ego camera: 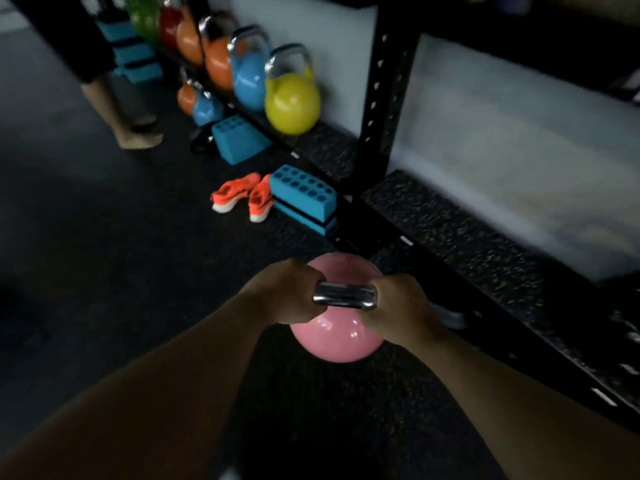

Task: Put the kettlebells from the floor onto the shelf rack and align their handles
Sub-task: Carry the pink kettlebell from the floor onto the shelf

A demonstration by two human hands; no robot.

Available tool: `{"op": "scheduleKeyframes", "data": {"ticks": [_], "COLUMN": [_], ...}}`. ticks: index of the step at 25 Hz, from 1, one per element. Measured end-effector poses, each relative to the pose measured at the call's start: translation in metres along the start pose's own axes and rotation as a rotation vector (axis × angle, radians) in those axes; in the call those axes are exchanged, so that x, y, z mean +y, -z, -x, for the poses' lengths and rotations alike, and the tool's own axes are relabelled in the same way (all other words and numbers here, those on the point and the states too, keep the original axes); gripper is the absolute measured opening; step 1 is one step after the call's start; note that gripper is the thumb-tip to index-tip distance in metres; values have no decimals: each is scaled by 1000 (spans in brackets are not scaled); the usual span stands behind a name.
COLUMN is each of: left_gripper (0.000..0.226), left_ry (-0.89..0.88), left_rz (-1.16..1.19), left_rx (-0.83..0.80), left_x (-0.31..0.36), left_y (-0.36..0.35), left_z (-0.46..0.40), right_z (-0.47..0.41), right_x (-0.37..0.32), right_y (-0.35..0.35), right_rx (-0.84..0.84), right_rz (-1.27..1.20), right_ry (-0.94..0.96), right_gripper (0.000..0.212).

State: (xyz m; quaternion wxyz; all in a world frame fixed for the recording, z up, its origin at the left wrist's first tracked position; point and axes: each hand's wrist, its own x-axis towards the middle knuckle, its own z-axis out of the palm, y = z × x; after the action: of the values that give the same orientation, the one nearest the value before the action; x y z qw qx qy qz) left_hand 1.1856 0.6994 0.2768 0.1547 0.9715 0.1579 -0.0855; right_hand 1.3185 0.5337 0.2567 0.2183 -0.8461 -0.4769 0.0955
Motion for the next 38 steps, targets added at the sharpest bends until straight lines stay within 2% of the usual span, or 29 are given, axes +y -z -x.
{"op": "scheduleKeyframes", "data": {"ticks": [3,5,9,12,16,20,24,27,30,33,38], "left_gripper": [7,14,13,13,13,10,16,12,26,25,20], "left_ry": [-126,-236,-417,-521,-625,-635,-626,-609,-599,-536,-499], "left_rz": [-22,-41,-39,-112,-164,-136,-24,53,116,143,151], "left_rx": [50,106,147,165,192,152,212,239,212,194,160], "left_x": [29,46,79,95,105,104,105,108,118,128,134], "left_y": [24,36,55,60,65,52,43,43,41,40,43], "left_z": [-75,-118,-203,-261,-317,-348,-373,-393,-413,-431,-447], "right_z": [-21,-32,-58,-77,-101,-116,-134,-149,-160,-169,-182], "right_x": [44,69,118,142,171,188,204,214,224,237,251], "right_y": [37,57,94,106,108,93,98,103,107,114,118], "right_rx": [124,186,312,473,499,483,555,575,583,586,552], "right_rz": [5,14,42,145,104,44,57,49,31,-14,-6], "right_ry": [-105,-143,-224,-272,-440,-512,-514,-584,-679,-733,-741], "right_gripper": [10,8,23,22,20,22,9,9,13,19,11]}}
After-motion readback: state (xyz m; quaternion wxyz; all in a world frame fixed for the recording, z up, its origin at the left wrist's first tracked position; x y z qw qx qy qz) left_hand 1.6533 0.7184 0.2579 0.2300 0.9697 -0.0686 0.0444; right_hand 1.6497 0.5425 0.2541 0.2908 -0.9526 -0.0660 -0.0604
